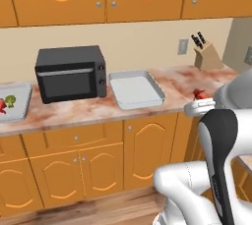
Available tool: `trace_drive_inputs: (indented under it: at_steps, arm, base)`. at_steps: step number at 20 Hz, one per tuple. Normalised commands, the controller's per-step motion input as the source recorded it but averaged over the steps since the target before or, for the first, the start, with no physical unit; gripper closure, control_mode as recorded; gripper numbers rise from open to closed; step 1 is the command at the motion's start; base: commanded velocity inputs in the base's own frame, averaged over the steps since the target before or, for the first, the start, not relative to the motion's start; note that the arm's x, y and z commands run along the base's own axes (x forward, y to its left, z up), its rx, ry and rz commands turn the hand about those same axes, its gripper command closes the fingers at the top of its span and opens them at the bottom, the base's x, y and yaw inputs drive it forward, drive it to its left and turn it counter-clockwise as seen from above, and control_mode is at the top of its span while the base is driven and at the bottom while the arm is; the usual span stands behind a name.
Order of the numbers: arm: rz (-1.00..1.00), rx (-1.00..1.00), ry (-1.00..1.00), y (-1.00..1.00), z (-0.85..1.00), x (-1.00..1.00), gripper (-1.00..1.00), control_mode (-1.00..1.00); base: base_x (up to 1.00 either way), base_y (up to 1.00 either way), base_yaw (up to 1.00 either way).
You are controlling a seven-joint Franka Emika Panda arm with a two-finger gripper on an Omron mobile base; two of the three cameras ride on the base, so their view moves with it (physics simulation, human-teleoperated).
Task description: Place one broccoli and one fish in each tupperware on the nearby counter, to pack two identical lunches.
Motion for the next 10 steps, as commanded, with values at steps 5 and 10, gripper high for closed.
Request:
trace_drive_inputs:
  at_steps: [5,10]
  arm:
    - [0.0,0.0,0.0,0.0,0.0,0.0,1.0,1.0]
    - [0.0,0.0,0.0,0.0,0.0,0.0,1.0,1.0]
  base:
    - [0.28,0.01,0.12]
    - [0.95,0.0,0.03]
